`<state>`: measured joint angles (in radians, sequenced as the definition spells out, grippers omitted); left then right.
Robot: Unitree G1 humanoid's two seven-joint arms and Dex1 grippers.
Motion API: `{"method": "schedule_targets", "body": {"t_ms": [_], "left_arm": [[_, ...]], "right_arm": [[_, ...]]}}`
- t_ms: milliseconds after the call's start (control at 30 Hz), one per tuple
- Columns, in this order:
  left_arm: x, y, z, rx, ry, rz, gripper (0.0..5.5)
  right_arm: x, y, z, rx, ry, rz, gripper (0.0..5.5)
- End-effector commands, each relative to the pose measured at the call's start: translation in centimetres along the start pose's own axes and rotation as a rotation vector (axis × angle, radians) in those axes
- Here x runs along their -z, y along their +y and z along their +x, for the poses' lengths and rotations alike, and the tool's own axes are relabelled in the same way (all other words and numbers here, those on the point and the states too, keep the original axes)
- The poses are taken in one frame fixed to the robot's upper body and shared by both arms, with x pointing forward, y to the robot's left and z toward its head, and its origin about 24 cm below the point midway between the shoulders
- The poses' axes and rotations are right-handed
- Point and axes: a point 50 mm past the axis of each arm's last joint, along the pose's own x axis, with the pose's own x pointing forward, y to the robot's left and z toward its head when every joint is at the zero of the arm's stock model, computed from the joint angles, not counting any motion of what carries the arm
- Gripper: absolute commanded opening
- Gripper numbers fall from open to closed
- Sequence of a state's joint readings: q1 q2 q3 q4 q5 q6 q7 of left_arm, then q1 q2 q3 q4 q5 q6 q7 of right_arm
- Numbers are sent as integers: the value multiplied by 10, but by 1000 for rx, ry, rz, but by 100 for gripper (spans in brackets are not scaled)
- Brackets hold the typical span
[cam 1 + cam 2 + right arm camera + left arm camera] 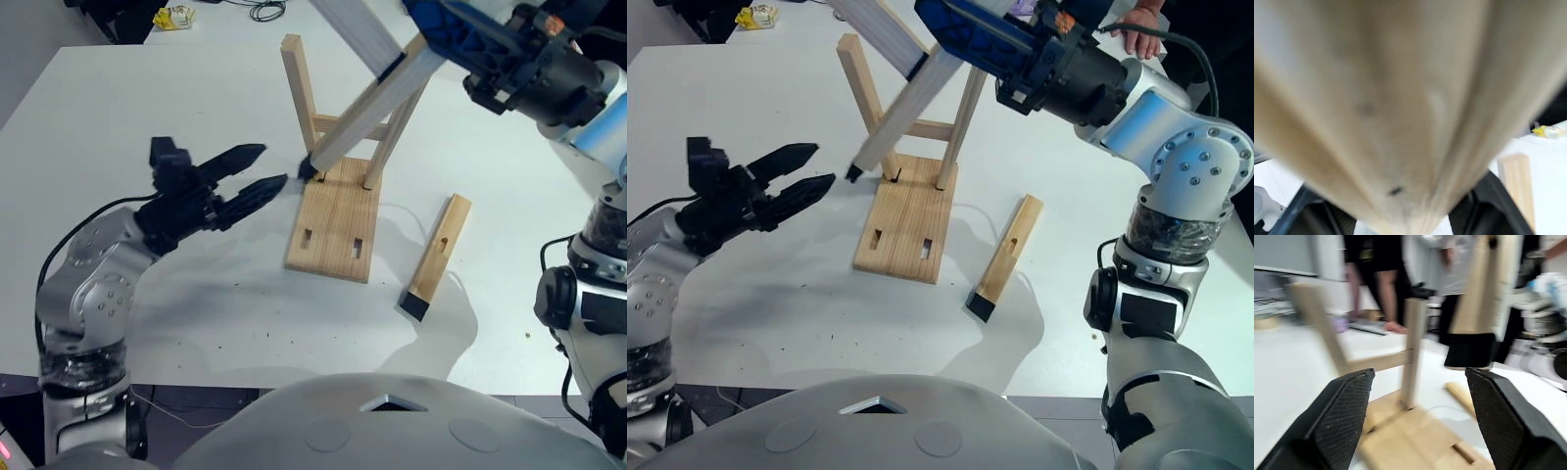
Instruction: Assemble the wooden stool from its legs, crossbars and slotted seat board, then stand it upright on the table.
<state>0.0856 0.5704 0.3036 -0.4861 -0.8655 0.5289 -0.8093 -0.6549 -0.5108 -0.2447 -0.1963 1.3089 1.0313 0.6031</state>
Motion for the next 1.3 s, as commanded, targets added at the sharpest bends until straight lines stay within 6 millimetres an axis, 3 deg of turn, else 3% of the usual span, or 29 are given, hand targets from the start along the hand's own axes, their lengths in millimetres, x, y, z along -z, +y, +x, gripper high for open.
{"method": "schedule_targets", "body": {"t_ms": [33, 200, 300, 400, 667, 867, 1300], "left_arm": [[6, -10, -18, -111, 5, 9, 343], [33, 17, -42, -456, -96, -80, 343], [59, 16, -42, -609, -136, -142, 343], [72, 10, -39, -677, -181, -169, 343], [81, 22, -39, -753, -202, -200, 343], [94, 25, -27, -781, -163, -244, 343], [91, 35, -25, -810, -161, -236, 343]], "right_arm": [[1, 0, -12, 42, 45, -44, 206], [41, -2, -34, 45, 297, -111, 206], [60, 0, -46, 30, 400, -126, 206], [64, 1, -52, 36, 420, -152, 206], [66, 6, -45, 41, 346, -212, 206], [73, 3, -41, 65, 315, -234, 206], [91, 5, -46, 92, 331, -215, 206]]}}
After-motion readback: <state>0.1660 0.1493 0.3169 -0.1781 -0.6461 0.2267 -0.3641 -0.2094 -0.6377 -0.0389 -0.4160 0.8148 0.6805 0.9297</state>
